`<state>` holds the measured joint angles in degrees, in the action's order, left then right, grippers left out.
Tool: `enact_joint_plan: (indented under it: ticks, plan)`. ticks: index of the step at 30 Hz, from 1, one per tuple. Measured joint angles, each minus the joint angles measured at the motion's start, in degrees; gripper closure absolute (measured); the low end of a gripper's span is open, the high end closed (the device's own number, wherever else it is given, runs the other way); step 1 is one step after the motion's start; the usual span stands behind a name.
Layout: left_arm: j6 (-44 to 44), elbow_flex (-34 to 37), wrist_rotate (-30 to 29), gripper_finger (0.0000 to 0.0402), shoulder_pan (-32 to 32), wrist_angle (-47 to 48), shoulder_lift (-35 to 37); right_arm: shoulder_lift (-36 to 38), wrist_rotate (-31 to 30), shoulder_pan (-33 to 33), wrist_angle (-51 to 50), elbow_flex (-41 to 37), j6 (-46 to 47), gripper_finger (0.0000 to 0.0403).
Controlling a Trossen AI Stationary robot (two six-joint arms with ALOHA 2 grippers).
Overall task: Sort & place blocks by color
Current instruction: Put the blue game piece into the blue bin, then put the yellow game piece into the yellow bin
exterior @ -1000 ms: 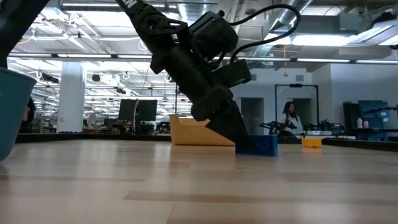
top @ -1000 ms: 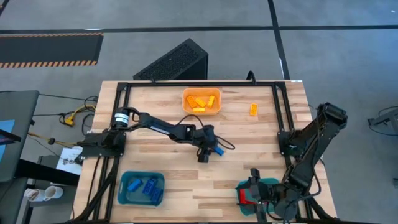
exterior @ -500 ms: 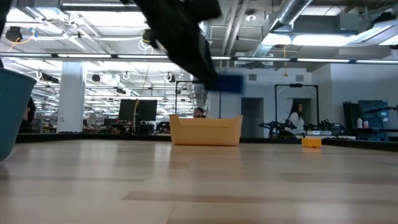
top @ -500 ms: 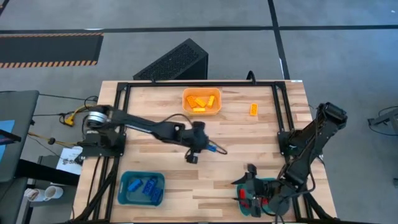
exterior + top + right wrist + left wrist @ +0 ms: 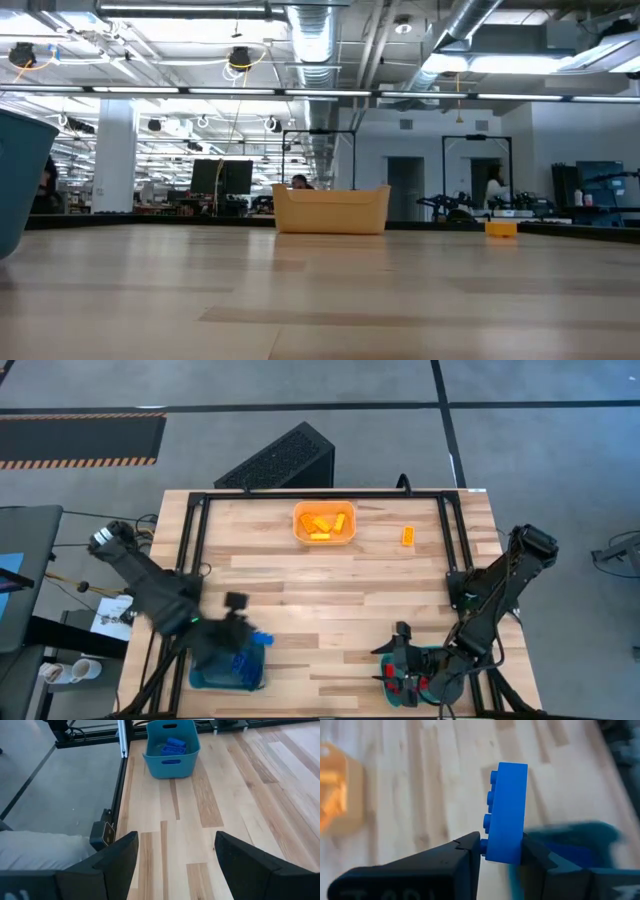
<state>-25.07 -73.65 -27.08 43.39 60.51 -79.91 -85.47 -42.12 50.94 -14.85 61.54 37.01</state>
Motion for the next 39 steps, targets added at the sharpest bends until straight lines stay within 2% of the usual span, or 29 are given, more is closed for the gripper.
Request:
enact_joint_plan:
  ticks: [4,8,12,17,22,25,27,30,32,34,37,39]
  plan:
    - [-15.01,0.01,-0.76,0.0332,9.95,4.23,0.54,0.00,0.02,-0.63,-0.07,0.00,-0.20,0.0117]
    - [-24.69,0.68,-1.68,0.0337,16.78,3.45,-0.82,0.00,0.04,-2.09,-0.51,0.00,-1.01,0.0117]
    - [-29.77,3.00,-2.04,0.0314,19.76,3.02,-2.83,0.00,0.32,-3.83,-0.50,0.00,-1.55,0.0117]
    - [-35.40,6.71,-0.81,0.0255,20.11,3.04,-3.75,0.00,2.08,-6.20,-0.52,0.00,-1.70,0.0117]
    - [-34.42,7.58,-0.65,0.0210,19.20,3.65,-3.69,1.23,4.53,-8.01,-3.11,1.75,-2.42,0.0117]
    - [-32.36,6.88,-3.11,0.0201,18.27,3.69,-3.67,3.83,2.06,-9.11,-4.69,2.75,-2.69,0.0117]
    - [-28.83,6.73,-10.57,0.0200,18.08,2.00,-3.35,5.59,-1.00,-10.60,-6.05,2.75,-2.78,0.0117]
    - [-25.64,8.68,-31.05,0.0202,18.42,-4.72,-3.16,8.35,-5.98,-14.05,-9.29,2.75,-2.60,0.0117]
    - [-21.67,11.01,-39.22,0.0207,18.30,-9.33,-3.20,9.77,-7.77,-16.73,-11.00,2.75,-2.58,0.0117]
    - [-16.81,13.21,-39.81,0.0215,16.72,-14.40,-3.18,11.12,-7.70,-19.45,-13.03,2.69,-2.59,0.0117]
    - [-12.66,17.12,-37.25,0.0238,13.91,-22.58,-2.91,12.98,-7.68,-24.03,-16.75,2.71,-2.58,0.0117]
    - [-7.65,19.99,-33.88,0.0258,11.63,-32.23,-2.60,13.64,-7.45,-27.27,-20.23,2.71,-2.56,0.0117]
